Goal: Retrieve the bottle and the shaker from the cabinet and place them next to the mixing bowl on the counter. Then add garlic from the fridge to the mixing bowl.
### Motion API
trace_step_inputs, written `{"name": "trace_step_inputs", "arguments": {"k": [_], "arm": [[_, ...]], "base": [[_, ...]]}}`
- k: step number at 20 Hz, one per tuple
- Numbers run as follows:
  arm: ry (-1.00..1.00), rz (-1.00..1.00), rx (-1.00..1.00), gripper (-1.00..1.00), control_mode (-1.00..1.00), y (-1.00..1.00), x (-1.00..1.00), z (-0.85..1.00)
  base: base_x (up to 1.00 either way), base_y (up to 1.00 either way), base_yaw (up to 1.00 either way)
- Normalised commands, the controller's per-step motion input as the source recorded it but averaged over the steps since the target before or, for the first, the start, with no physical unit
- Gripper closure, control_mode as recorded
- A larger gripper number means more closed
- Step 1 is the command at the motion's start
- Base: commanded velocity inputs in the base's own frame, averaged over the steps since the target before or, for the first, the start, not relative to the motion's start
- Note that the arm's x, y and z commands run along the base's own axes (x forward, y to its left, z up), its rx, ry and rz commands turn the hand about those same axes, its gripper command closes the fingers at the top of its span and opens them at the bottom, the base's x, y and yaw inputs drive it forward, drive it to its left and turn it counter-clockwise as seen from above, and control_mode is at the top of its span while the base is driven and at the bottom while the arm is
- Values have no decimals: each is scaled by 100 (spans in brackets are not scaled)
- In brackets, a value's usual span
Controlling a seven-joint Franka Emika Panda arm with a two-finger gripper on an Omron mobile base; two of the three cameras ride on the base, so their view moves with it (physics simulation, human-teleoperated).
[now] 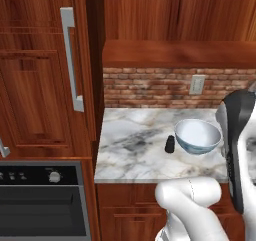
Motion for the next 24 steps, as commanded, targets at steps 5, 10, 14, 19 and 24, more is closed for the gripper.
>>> {"name": "trace_step_inputs", "arguments": {"k": [5, 10, 14, 19, 24], "arm": [[22, 8, 1, 100, -100, 0, 73, -8], [-1, 18, 15, 100, -100, 0, 57, -65], [0, 15, 9, 100, -100, 0, 66, -50], [8, 0, -15, 100, -100, 0, 82, -1], [9, -2, -14, 100, -100, -2, 90, -25]], "base": [[0, 0, 0], [0, 0, 0], [0, 0, 0], [0, 0, 0], [0, 0, 0]]}}
